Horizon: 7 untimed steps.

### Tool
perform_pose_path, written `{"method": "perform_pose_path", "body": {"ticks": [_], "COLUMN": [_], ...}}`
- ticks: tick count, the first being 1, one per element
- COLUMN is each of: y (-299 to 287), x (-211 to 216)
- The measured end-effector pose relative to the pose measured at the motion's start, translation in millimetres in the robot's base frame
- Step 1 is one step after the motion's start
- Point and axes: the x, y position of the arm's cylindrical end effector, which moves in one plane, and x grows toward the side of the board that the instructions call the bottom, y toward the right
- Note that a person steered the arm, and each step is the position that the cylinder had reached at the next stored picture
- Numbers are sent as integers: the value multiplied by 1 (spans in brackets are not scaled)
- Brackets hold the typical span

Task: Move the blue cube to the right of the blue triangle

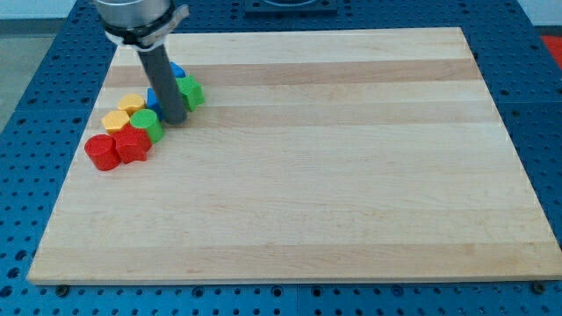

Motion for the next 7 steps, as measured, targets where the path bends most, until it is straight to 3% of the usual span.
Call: {"method": "perform_pose_path", "body": {"ticks": [1,3,5,7], "y": [47,122,88,-21], "x": [-5,-58,-99,-123]}}
